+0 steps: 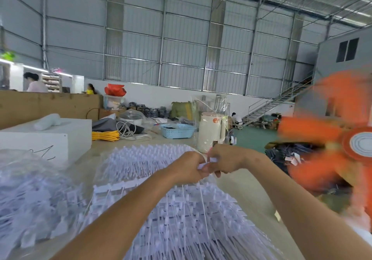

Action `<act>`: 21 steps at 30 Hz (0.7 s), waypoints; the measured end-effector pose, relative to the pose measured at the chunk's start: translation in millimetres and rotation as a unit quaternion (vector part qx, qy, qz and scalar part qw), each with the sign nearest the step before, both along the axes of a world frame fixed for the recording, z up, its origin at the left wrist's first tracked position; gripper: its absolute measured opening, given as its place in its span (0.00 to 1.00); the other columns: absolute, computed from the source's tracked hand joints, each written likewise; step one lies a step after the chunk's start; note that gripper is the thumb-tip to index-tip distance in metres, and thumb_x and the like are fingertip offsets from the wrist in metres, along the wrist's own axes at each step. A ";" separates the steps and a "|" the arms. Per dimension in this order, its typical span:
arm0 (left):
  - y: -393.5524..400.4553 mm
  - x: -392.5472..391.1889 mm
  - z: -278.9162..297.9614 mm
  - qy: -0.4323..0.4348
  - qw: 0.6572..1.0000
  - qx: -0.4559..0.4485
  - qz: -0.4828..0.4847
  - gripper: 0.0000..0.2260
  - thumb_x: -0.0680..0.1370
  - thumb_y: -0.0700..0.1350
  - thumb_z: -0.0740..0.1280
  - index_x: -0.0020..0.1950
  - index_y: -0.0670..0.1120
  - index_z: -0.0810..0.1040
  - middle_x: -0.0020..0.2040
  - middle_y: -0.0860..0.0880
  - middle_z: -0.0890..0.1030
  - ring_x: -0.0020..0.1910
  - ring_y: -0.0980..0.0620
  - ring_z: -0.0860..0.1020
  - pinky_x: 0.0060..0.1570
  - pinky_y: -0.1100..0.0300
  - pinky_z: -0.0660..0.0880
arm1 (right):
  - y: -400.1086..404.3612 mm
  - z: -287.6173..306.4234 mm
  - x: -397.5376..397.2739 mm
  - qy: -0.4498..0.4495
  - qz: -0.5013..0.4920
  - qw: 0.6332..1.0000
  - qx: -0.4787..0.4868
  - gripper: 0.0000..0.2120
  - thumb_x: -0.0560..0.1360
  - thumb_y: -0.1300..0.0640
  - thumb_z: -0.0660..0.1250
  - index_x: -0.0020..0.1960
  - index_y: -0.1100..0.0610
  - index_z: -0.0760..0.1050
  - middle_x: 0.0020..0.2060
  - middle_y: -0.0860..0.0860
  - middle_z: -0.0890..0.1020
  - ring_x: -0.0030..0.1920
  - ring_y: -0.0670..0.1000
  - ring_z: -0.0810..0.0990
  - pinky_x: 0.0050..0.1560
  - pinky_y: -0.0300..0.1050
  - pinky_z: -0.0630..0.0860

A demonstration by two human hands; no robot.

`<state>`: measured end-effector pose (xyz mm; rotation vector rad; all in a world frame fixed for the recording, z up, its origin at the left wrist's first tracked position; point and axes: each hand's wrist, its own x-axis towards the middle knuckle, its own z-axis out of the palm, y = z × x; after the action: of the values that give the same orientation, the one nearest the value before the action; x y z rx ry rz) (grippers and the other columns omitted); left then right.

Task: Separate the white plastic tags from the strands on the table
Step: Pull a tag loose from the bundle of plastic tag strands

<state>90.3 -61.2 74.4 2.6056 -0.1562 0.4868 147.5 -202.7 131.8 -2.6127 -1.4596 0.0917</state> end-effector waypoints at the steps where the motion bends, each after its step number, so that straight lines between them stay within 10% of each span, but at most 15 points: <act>1: 0.8 -2.7 1.4 0.010 1.000 -0.009 0.001 0.09 0.79 0.46 0.66 0.38 0.51 0.74 0.32 0.56 0.74 0.30 0.60 0.72 0.26 0.73 0.66 | 1.4 -1.3 0.6 -0.013 0.011 1.000 0.001 0.16 0.76 0.44 0.64 0.33 0.51 0.73 0.28 0.45 0.77 0.31 0.46 0.73 0.35 0.39 0.69; 5: 11.0 -17.4 9.0 0.049 0.982 -0.181 -0.027 0.10 0.79 0.39 0.63 0.38 0.43 0.75 0.26 0.54 0.74 0.23 0.61 0.70 0.28 0.66 0.65 | 2.9 -12.3 -4.8 -0.164 0.087 0.980 0.067 0.10 0.79 0.54 0.62 0.39 0.52 0.68 0.32 0.45 0.71 0.38 0.52 0.70 0.34 0.43 0.61; 8: 12.7 -27.2 19.3 0.111 0.930 -0.330 -0.120 0.12 0.79 0.31 0.57 0.41 0.42 0.76 0.21 0.55 0.71 0.20 0.61 0.66 0.24 0.68 0.59 | -10.1 -23.0 -9.6 -0.338 0.200 0.897 0.202 0.10 0.77 0.58 0.64 0.39 0.62 0.73 0.32 0.53 0.76 0.33 0.55 0.74 0.32 0.43 0.67; 13: 6.3 -24.7 32.3 0.210 0.852 -0.421 -0.229 0.13 0.77 0.32 0.54 0.37 0.40 0.74 0.21 0.53 0.71 0.17 0.61 0.65 0.22 0.68 0.57 | -22.5 -22.4 -15.7 -0.329 0.254 0.848 0.328 0.24 0.79 0.50 0.53 0.38 0.67 0.77 0.31 0.56 0.78 0.31 0.55 0.75 0.32 0.46 0.73; 17: 16.3 -22.5 20.7 0.204 0.819 -0.452 -0.288 0.16 0.71 0.35 0.58 0.26 0.46 0.77 0.20 0.53 0.69 0.16 0.61 0.63 0.22 0.66 0.54 | -43.8 -19.3 -9.4 -0.438 0.282 0.799 0.300 0.15 0.80 0.57 0.56 0.41 0.62 0.77 0.33 0.53 0.77 0.33 0.53 0.72 0.35 0.41 0.70; 21: 47.9 -28.8 9.3 0.095 0.880 -0.443 -0.145 0.13 0.74 0.39 0.60 0.30 0.45 0.76 0.23 0.52 0.69 0.20 0.56 0.62 0.23 0.65 0.58 | -88.9 -7.0 9.3 -0.195 0.052 0.834 0.514 0.13 0.77 0.60 0.60 0.35 0.49 0.71 0.30 0.40 0.70 0.32 0.38 0.69 0.34 0.37 0.67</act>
<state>61.5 -13.3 83.7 1.6706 -0.1954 0.1264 156.8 -291.6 124.9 -1.6814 -1.2089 -0.9825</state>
